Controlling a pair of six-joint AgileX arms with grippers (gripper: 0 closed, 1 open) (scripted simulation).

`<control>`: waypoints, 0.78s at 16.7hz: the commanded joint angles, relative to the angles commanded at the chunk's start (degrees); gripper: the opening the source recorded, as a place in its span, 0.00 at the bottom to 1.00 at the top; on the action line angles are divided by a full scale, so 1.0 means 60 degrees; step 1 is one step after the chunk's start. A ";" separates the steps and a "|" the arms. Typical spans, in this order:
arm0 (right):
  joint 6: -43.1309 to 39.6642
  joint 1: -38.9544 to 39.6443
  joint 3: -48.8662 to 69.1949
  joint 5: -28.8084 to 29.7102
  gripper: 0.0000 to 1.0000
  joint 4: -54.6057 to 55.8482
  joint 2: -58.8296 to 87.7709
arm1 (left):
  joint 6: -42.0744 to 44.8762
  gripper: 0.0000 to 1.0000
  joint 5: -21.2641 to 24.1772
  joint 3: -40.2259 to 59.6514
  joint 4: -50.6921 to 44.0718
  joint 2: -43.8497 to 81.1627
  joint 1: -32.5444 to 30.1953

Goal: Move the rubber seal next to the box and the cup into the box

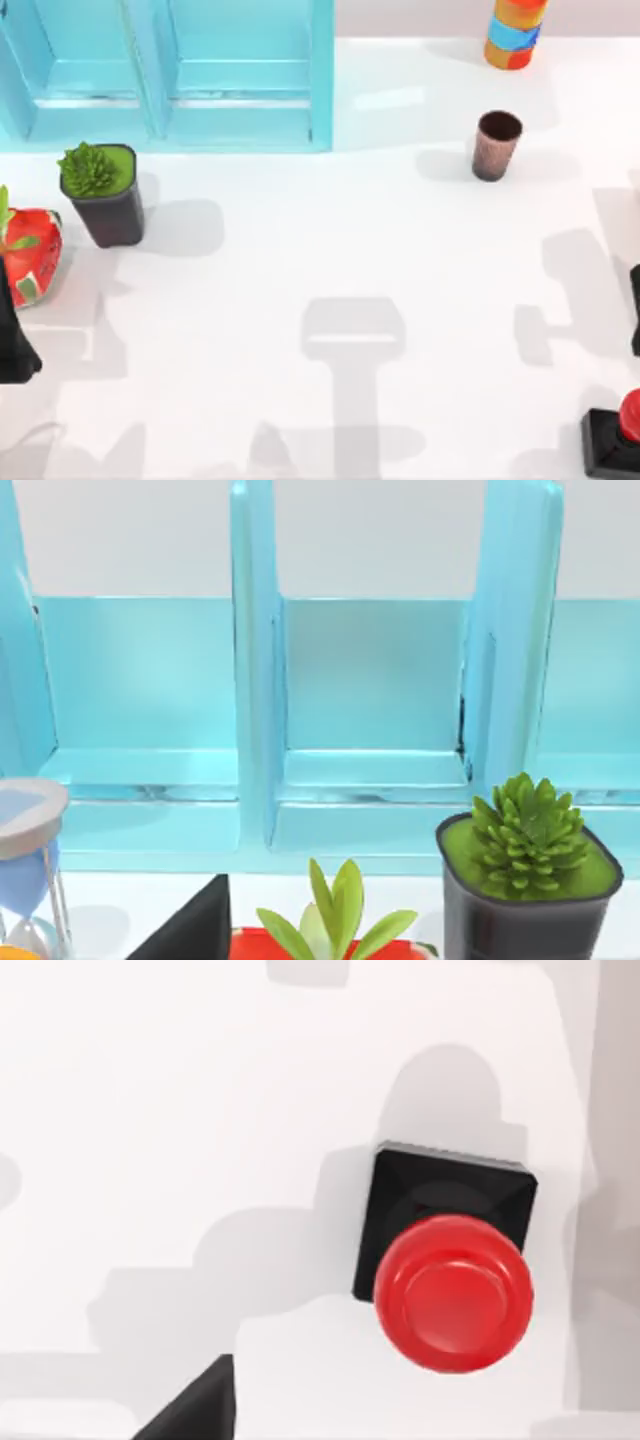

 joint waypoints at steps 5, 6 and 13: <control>-0.0042 -0.0058 0.1411 -0.0031 1.00 -0.1334 0.0009 | 0.0000 1.00 0.0000 0.0000 0.0000 0.0000 0.0000; -0.0043 -0.0059 0.1420 -0.0031 1.00 -0.1343 0.0010 | 0.0000 1.00 0.0000 0.0000 0.0000 0.0000 0.0000; -0.0030 -0.0070 0.2030 0.0027 1.00 -0.1396 0.0613 | 0.0000 1.00 0.0000 0.0000 0.0000 0.0000 0.0000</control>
